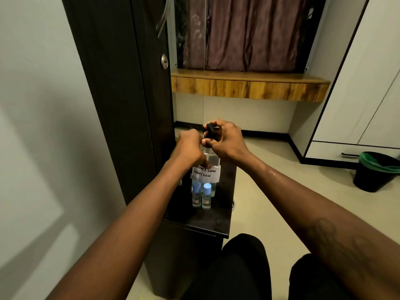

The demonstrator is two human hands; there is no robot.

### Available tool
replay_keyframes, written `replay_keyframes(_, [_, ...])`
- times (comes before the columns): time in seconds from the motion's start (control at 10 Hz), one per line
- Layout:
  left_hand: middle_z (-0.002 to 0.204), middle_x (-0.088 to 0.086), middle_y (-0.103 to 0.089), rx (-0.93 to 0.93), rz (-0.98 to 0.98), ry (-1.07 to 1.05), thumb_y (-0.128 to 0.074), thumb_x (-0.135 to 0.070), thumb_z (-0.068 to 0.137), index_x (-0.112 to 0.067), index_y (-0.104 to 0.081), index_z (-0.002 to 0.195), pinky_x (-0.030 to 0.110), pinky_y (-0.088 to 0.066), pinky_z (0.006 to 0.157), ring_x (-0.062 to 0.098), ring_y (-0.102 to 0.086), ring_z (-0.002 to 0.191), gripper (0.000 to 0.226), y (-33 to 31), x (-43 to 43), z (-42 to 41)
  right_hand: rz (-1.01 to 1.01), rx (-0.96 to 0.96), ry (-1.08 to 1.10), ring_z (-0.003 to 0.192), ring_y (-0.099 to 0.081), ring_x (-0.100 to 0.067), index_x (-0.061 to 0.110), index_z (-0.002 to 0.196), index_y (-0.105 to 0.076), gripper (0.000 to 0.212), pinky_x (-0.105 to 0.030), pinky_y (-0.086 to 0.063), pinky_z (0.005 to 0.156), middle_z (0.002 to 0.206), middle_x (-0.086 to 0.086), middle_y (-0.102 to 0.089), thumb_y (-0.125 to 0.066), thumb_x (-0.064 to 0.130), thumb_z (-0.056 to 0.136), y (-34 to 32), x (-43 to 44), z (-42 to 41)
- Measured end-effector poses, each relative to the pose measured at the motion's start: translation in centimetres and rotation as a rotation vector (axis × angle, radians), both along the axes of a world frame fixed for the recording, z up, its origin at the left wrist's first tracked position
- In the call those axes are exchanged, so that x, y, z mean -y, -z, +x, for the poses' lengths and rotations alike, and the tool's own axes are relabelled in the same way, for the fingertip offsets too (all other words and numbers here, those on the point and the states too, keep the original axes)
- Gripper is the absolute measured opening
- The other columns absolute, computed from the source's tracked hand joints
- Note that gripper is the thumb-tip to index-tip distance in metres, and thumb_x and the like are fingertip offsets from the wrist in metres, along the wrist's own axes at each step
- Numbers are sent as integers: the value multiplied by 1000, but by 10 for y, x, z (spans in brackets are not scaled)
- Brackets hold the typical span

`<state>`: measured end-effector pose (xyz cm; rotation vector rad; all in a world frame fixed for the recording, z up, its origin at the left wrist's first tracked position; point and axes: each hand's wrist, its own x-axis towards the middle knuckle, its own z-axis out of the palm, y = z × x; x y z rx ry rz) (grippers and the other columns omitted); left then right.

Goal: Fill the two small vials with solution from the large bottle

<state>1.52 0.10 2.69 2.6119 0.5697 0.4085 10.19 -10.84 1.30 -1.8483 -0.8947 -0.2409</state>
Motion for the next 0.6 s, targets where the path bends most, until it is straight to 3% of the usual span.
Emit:
replay_keyframes(0.2, [100,5,-62,-40,27,-3,-100,-34,58,-12,-66,105,31,-58,85,20,-63,93,63,3,1,0,-49,3,2,88,-75,-8,17,109,-69,40,-24,-62,83,92,4,-76,-88,9,75,1,-4,1])
replay_keyframes(0.3, [112,10,-66,-49,11,-27,-95,-28,70,-10,-67,116,33,-55,95,23,-67,102,57,3,2,-5,-146,22,26,93,-74,-14,13,112,-70,42,-36,-61,89,98,1,-77,-88,22,75,-6,-3,-2])
replay_keyframes(0.4, [125,14,-59,-45,-14,-51,-85,-17,82,-10,-64,122,32,-56,90,25,-65,103,45,0,5,-10,-189,26,10,98,-73,-17,12,120,-68,52,-38,-60,91,106,-3,-77,-87,30,75,-9,-1,-7])
replay_keyframes(0.5, [138,20,-50,15,53,-80,-70,-9,92,-9,-57,136,29,-52,86,30,-61,112,46,-11,5,-20,-199,-5,-48,116,-67,-19,13,136,-60,69,-29,-54,97,128,-7,-70,-88,35,76,-20,10,-10])
replay_keyframes(0.6, [131,20,-57,169,62,-65,-68,-10,93,-8,-59,136,30,-52,86,30,-63,111,44,-23,8,-28,-213,3,-37,129,-60,-21,14,142,-53,78,-28,-49,99,141,-9,-63,-86,40,76,-33,21,-16])
